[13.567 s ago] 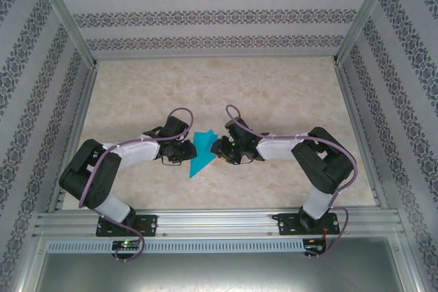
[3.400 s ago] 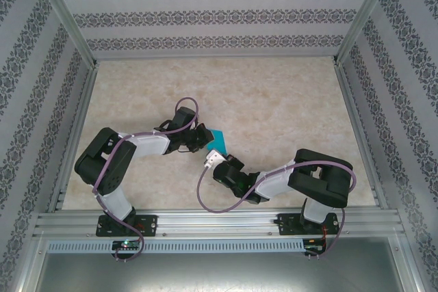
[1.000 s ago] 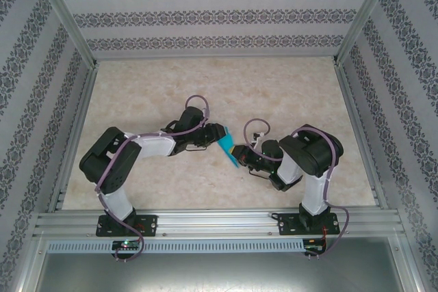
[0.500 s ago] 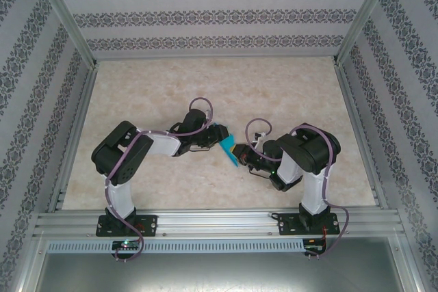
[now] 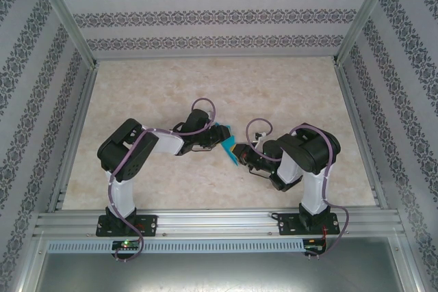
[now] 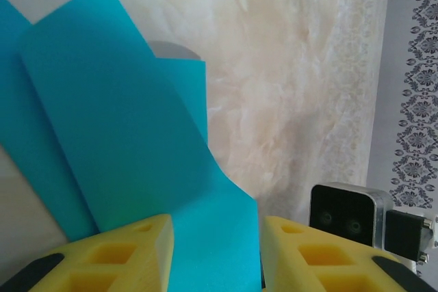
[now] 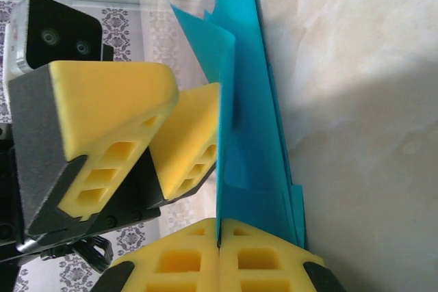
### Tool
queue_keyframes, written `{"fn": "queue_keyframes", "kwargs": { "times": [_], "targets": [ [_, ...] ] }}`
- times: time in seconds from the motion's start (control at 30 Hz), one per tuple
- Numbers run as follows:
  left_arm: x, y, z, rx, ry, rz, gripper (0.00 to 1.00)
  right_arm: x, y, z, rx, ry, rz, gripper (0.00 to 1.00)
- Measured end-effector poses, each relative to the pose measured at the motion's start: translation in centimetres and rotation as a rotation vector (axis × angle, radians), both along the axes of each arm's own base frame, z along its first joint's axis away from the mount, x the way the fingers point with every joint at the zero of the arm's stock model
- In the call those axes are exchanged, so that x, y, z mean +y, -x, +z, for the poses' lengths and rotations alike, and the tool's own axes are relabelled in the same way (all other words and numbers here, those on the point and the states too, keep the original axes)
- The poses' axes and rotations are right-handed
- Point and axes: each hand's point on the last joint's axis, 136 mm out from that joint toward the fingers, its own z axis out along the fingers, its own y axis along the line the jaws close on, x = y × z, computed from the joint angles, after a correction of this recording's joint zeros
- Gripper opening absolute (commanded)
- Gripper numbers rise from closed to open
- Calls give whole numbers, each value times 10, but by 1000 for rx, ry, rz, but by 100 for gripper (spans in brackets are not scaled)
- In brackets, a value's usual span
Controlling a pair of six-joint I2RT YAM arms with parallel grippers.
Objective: Fold a paper plane with a square sheet of paper (pick it up from the middle)
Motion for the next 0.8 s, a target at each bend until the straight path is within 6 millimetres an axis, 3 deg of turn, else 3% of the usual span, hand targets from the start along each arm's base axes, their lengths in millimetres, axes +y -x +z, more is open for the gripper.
{"fn": "queue_keyframes", "kwargs": {
  "times": [0.13,0.3,0.63,0.8],
  "targets": [
    [0,-1,0,3,0,6,40,0,0,-1,7,6,-2,1],
    [0,-1,-1,9,-5,7,38,-3,1,-4,33,38,-10,12],
    [1,-1,-2,13,-9,9,37,-19,13,-4,85,258,26,12],
    [1,-1,-2,16,-11,9,37,-21,15,5,77,353,73,17]
  ]
}}
